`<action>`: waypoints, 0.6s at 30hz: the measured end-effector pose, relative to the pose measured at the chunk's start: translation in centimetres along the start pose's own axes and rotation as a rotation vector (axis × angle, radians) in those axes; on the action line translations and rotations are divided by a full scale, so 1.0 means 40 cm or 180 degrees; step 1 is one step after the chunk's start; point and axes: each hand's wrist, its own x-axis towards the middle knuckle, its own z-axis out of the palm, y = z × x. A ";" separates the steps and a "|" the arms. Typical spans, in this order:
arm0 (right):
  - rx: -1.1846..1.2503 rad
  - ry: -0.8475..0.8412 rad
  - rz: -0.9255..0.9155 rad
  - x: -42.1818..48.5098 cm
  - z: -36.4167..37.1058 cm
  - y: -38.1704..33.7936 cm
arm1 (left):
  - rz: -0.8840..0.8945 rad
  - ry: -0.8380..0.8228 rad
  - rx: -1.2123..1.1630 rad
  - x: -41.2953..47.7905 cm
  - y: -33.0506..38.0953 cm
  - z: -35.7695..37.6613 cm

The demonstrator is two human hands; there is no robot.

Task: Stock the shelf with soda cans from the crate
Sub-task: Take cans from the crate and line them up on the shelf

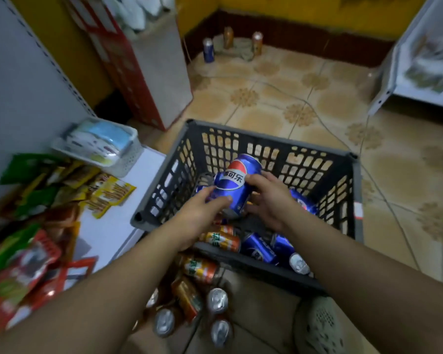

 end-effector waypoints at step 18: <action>-0.1424 -0.2305 -0.1683 -0.910 0.670 -0.267 | 0.1913 0.1903 -0.0102 -1.084 0.176 -0.297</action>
